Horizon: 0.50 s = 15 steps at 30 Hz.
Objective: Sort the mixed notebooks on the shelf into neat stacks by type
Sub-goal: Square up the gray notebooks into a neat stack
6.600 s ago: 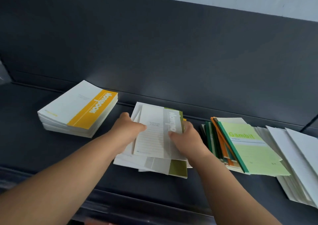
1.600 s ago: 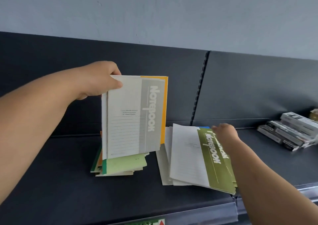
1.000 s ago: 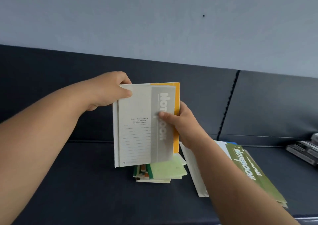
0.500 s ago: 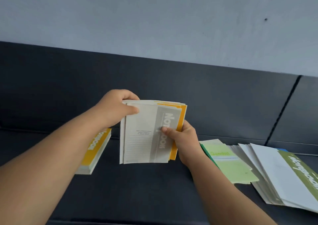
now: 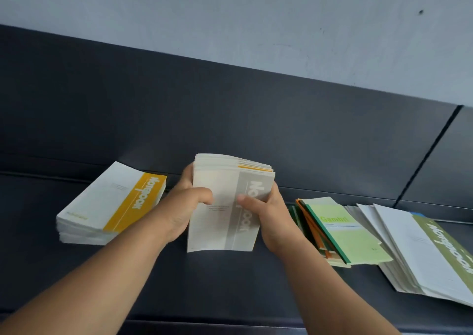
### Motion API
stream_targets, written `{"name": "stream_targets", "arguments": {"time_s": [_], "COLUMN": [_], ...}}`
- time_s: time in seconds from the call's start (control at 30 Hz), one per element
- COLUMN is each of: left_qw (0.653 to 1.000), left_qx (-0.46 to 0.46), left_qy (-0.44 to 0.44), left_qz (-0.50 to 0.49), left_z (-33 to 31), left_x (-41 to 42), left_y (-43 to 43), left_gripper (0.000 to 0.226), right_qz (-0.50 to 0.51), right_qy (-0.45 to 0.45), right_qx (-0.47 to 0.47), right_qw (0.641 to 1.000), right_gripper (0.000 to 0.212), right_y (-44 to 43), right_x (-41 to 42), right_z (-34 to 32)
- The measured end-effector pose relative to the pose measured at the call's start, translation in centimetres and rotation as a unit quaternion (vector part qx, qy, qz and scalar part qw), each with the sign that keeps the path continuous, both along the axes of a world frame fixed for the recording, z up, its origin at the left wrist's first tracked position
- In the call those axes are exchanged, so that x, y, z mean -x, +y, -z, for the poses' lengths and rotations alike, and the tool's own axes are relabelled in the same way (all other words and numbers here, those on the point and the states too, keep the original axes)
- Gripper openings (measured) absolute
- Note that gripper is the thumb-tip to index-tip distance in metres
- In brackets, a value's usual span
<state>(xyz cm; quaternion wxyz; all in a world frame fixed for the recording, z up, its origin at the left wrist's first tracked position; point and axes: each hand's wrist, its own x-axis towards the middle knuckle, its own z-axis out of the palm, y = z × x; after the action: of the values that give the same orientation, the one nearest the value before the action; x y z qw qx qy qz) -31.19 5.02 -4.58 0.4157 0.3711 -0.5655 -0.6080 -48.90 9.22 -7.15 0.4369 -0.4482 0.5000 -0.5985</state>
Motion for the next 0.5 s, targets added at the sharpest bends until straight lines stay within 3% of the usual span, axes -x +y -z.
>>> {"name": "stream_targets", "arguments": {"time_s": [0.13, 0.27, 0.5], "left_qw": [1.0, 0.993, 0.987], "left_qx": [0.016, 0.046, 0.068], "left_qy": [-0.01, -0.094, -0.126], "left_qz": [0.002, -0.062, -0.075], "left_z": [-0.1, 0.5, 0.0], "left_x": [0.3, 0.7, 1.2], "left_y": [-0.2, -0.4, -0.4], "left_gripper": [0.064, 0.053, 0.048], "right_qz": [-0.007, 0.023, 0.053], "right_qy": [0.023, 0.075, 0.094], "right_qx": [0.007, -0.01, 0.012], "right_qw": [1.0, 0.997, 0.994], "right_gripper": [0.06, 0.037, 0.036], "right_y": [0.0, -0.1, -0.3], "right_x": [0.3, 0.3, 1.2], "right_z": [-0.3, -0.3, -0.5]}}
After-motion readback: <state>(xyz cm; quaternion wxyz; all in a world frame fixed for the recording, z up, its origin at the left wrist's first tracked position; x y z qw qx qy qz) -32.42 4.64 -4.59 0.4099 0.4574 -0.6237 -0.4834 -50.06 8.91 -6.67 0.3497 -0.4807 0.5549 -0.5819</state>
